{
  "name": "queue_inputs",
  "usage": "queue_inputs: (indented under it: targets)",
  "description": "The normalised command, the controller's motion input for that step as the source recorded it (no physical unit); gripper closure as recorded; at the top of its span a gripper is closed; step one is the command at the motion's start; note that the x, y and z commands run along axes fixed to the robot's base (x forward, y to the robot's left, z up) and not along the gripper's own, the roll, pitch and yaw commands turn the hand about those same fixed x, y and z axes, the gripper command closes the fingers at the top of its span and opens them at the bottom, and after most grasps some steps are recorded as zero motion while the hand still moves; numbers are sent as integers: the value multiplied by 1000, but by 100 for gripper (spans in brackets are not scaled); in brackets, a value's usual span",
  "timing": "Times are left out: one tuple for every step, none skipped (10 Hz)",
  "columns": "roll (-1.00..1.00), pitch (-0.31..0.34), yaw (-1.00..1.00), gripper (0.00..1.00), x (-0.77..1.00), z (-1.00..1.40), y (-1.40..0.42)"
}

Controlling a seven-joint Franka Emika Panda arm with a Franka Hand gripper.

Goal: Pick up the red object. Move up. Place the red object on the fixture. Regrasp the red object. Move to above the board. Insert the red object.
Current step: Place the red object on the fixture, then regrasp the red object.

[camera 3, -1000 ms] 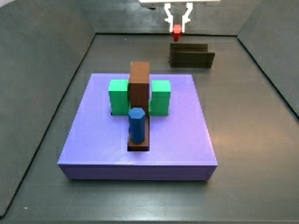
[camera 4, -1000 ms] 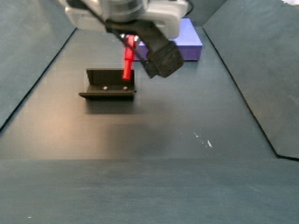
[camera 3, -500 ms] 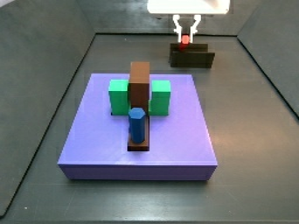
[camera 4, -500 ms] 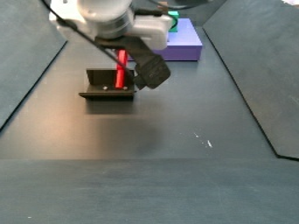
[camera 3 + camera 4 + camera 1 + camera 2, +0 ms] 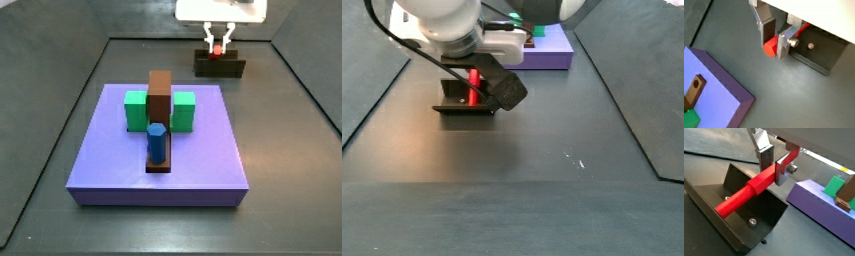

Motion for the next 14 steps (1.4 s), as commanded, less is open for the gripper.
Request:
queue_inputs:
  targets:
    - [-454, 74, -66, 100, 389, 0, -97]
    - [-420, 34, -103, 100, 323, -51, 0]
    - [-289, 74, -46, 100, 246, -77, 0]
    - [0, 0, 17, 100, 0, 0, 0]
    - [0, -6, 0, 100, 0, 0, 0]
    - [0, 0, 0, 100, 0, 0, 0]
    - [0, 0, 0, 0, 0, 0, 0]
    - [957, 49, -29, 0, 49, 723, -257]
    - [929, 0, -57, 0, 100, 760, -271]
    - [983, 0, -54, 0, 169, 703, -260]
    - [1000, 0, -71, 0, 169, 640, -243]
    - [1000, 0, -77, 0, 163, 531, -200]
    - [1000, -9, -91, 0, 137, 391, -111]
    - [1000, -197, -17, 0, 117, 260, 0]
